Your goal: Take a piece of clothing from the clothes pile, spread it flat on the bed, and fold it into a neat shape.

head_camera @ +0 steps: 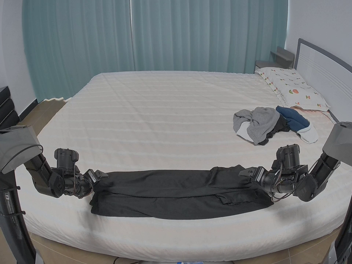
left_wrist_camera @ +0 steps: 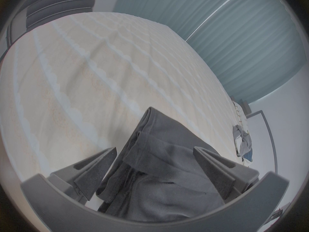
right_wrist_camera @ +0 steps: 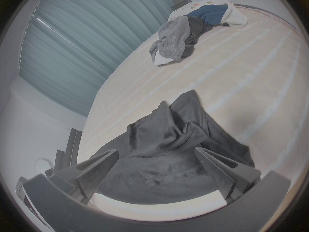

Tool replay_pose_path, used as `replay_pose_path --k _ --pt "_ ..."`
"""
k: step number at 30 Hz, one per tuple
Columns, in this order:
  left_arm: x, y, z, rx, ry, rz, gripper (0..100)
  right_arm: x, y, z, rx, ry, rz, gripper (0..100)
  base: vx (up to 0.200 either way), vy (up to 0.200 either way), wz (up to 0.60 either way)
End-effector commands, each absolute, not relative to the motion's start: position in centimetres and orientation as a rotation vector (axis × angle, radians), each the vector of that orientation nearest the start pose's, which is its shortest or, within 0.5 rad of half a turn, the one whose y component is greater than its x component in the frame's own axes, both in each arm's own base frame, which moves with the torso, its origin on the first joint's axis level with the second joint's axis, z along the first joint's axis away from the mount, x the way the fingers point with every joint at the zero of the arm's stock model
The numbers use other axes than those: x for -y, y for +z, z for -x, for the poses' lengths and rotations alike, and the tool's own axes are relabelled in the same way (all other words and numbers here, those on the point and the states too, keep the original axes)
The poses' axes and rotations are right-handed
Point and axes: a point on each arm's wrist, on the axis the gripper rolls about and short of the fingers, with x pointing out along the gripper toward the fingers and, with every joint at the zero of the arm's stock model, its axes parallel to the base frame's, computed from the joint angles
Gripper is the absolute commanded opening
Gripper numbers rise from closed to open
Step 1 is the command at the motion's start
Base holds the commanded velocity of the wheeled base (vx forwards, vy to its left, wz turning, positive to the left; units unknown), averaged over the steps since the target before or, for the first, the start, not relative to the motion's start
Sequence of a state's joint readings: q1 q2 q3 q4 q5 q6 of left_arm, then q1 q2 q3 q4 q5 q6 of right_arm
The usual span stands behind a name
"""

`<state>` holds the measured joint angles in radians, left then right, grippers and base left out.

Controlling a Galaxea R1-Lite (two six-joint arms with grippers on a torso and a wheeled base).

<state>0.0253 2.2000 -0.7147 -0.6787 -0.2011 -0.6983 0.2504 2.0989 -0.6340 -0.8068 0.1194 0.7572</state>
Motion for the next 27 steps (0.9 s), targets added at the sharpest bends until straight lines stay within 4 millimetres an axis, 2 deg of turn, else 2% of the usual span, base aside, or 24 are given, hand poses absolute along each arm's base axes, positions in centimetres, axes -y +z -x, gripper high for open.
replay_pose_path --k 1,2,3,10,17,21,27 --pt "-0.3 -0.4 -34.4 -0.831 0.132 0.754 100 -9.5 3.5 -30.7 -0.769 0.114 -0.684 100 0.0 0.0 0.0" --pt "-0.3 -0.5 -34.5 -0.832 0.134 0.753 100 -9.6 3.5 -30.6 -0.77 0.116 -0.686 100 0.0 0.0 0.0" --pt "-0.3 -0.9 -34.7 -0.837 0.14 0.751 0 -9.9 3.5 -30.4 -0.776 0.12 -0.69 100 0.0 0.0 0.0" --pt "-0.3 -1.1 -34.8 -0.837 0.152 0.747 0 -10.6 3.5 -30.0 -0.802 0.055 -0.715 100 0.0 0.0 0.0" --pt "-0.4 -0.3 -35.3 -0.781 0.199 0.768 0 -11.3 3.1 -29.9 -0.837 0.021 -0.763 100 0.0 0.0 0.0" --pt "-0.4 1.0 -35.5 -0.742 0.195 0.798 0 -11.7 1.9 -30.6 -0.836 -0.024 -0.754 100 0.0 0.0 0.0" --pt "-0.3 1.7 -35.6 -0.718 0.198 0.832 0 -12.3 1.1 -32.0 -0.82 -0.061 -0.785 100 0.0 0.0 0.0"
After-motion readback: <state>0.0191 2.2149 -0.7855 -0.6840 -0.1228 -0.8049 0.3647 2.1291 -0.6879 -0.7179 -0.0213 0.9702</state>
